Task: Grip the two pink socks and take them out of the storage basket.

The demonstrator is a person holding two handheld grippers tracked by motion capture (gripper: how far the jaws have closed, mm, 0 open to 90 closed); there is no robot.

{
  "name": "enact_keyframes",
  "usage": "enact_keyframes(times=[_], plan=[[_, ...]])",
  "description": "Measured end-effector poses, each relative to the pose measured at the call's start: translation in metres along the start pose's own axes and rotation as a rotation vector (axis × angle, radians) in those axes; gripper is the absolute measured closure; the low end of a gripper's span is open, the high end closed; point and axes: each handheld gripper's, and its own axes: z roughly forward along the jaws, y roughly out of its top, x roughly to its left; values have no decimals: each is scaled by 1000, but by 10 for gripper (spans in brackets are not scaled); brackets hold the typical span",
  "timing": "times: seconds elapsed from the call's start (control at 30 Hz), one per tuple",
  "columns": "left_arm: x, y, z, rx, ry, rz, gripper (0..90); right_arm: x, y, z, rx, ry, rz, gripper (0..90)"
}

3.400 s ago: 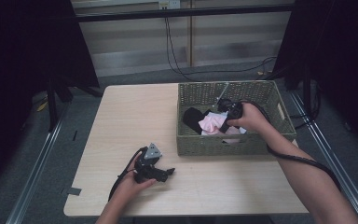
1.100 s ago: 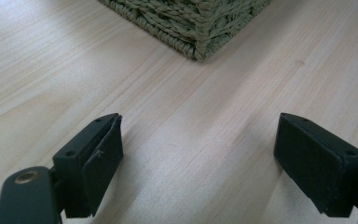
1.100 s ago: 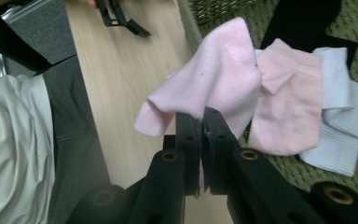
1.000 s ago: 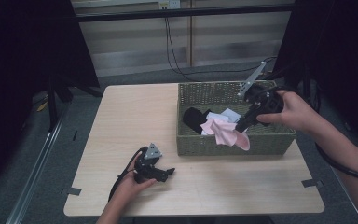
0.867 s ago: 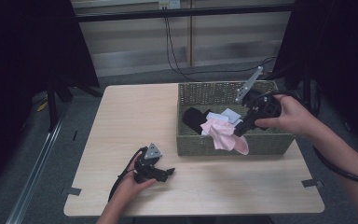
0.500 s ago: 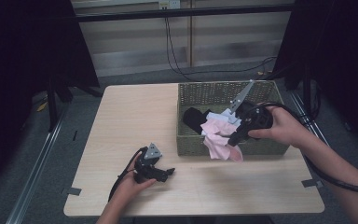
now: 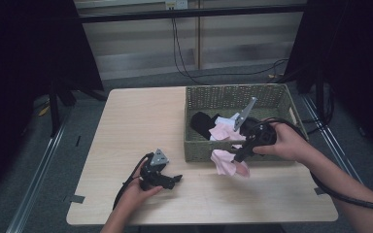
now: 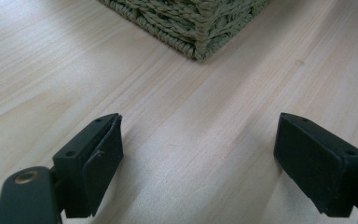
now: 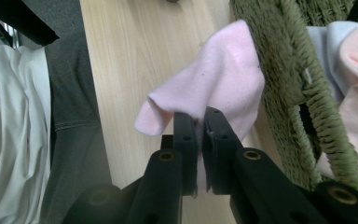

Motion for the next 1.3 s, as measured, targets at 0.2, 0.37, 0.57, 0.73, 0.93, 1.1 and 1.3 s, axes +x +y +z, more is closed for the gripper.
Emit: enact_keyframes(times=[0.2, 0.37, 0.57, 0.73, 0.93, 1.1, 1.3], plan=[[0, 0, 0, 0, 0, 0, 151, 2, -4, 9, 31, 4, 2, 720], [0, 0, 0, 0, 0, 0, 151, 3, -6, 0, 0, -6, 15, 653], [0, 0, 0, 1, 2, 2, 151, -2, -4, -14, -43, -52, 39, 593], [0, 0, 0, 1, 0, 1, 151, -13, 3, -29, -77, -82, 61, 567], [0, 0, 0, -5, 1, -7, 151, -34, 11, -39, -80, -142, 103, 540], [-1, 0, 0, -9, 3, -9, 151, -57, 14, -41, -79, -189, 144, 517], [0, 0, 0, -5, 10, 1, 151, -78, 14, -37, -71, -225, 188, 506]])
